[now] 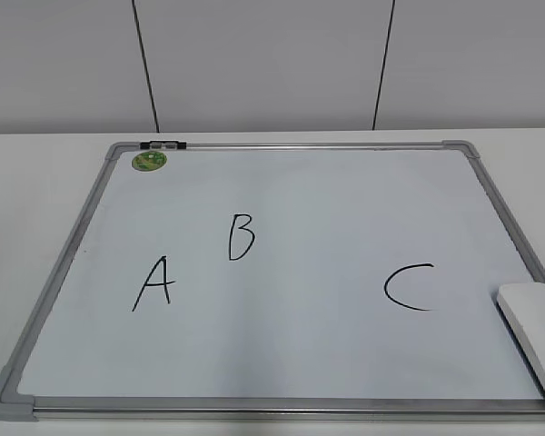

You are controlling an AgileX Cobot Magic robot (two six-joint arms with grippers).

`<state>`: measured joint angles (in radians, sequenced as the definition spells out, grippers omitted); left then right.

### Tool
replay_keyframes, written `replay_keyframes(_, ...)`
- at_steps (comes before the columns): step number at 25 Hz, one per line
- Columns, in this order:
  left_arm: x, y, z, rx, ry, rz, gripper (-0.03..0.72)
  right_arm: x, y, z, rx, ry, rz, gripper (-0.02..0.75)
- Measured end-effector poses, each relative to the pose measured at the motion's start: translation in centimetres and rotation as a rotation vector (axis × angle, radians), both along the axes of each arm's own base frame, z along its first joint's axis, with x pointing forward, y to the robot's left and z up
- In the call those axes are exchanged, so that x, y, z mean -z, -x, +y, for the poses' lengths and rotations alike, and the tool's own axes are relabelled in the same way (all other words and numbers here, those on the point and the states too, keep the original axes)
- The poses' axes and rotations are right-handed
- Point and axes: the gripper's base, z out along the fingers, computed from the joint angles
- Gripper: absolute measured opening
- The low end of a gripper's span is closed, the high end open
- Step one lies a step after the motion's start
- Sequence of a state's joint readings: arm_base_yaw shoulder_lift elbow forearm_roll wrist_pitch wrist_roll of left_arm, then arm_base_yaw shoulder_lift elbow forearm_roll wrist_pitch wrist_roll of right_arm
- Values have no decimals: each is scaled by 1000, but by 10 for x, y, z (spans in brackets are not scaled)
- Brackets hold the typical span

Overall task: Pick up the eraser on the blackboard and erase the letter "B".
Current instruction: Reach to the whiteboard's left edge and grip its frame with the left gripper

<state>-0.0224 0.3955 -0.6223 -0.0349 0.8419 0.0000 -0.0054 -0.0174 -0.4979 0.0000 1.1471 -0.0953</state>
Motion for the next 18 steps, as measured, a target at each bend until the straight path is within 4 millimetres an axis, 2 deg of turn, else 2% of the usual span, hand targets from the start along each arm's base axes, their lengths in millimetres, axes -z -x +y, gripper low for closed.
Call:
replay_keyframes(4,-6,-53,-2,0,21,62,588,0,0,0,0,0,0,589)
replay_keyframes(10,-3,-135,-4,-6,24,205,582,0,0,0,0,0,0,589)
replay_keyframes(14,10,-192,-8,-4,46,321,537,0,0,0,0,0,0,589)
replay_keyframes(18,41,-240,-16,15,41,470,505,0,0,0,0,0,0,589)
